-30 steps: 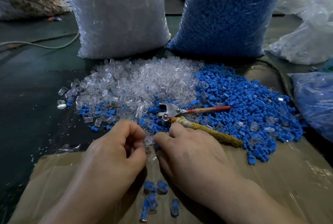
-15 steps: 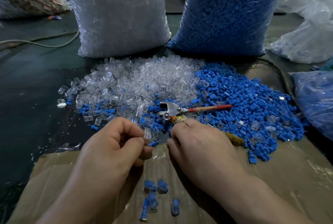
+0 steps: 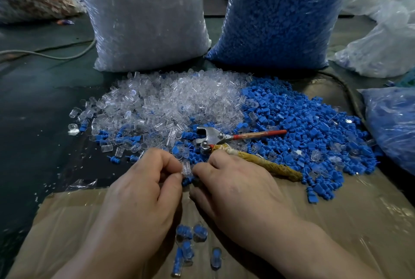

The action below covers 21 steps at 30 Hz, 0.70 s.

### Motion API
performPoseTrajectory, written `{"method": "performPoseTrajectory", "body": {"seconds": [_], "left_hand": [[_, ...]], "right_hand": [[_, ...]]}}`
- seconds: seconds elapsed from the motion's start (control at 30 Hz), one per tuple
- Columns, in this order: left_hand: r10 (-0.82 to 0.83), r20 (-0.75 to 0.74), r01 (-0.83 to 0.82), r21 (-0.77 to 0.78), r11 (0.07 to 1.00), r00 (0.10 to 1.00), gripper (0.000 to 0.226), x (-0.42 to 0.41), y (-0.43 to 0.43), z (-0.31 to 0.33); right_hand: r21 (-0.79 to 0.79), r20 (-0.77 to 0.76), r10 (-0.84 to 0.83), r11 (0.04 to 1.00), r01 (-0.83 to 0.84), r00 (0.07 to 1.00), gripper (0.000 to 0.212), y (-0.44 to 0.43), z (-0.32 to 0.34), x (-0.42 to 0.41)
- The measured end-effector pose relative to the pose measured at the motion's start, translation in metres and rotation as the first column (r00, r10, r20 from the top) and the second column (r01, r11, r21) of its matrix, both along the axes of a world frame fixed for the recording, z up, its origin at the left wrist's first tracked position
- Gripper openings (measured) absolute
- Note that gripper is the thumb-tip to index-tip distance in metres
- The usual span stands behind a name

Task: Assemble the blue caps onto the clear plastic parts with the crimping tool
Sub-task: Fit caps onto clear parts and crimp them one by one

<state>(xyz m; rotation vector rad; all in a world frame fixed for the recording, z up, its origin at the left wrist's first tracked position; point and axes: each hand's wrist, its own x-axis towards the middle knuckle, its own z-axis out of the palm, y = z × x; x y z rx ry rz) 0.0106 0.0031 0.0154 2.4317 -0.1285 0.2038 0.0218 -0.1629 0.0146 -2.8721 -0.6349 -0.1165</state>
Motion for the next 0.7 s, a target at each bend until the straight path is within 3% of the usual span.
{"method": "performPoseTrajectory", "body": {"seconds": [0.27,0.4,0.53,0.6,0.7], "left_hand": [[-0.104,-0.002,0.104,-0.042,0.994,0.995,0.009,-0.002,-0.001,0.004],[-0.053,-0.078,0.031,-0.263,0.964,0.996,0.009,0.001,0.001,-0.004],[-0.03,-0.167,-0.07,-0.561,0.825,0.985,0.03,0.004,0.0,-0.007],[-0.057,-0.194,-0.075,-0.611,0.788,0.979,0.031,0.005,-0.001,-0.007],[-0.091,-0.227,-0.084,-0.657,0.749,0.97,0.03,0.007,-0.002,-0.01]], "right_hand": [[0.024,-0.054,0.005,1.0,-0.003,0.999,0.028,-0.001,0.006,-0.002],[0.021,-0.066,0.007,1.0,-0.006,0.998,0.029,-0.002,0.009,-0.005],[0.045,-0.087,0.014,0.999,-0.01,0.996,0.018,-0.002,0.012,-0.008],[0.073,-0.103,0.013,0.997,-0.006,0.995,0.014,-0.003,0.012,-0.008],[0.208,-0.154,-0.056,0.974,0.087,0.987,0.028,-0.008,0.014,-0.007]]}}
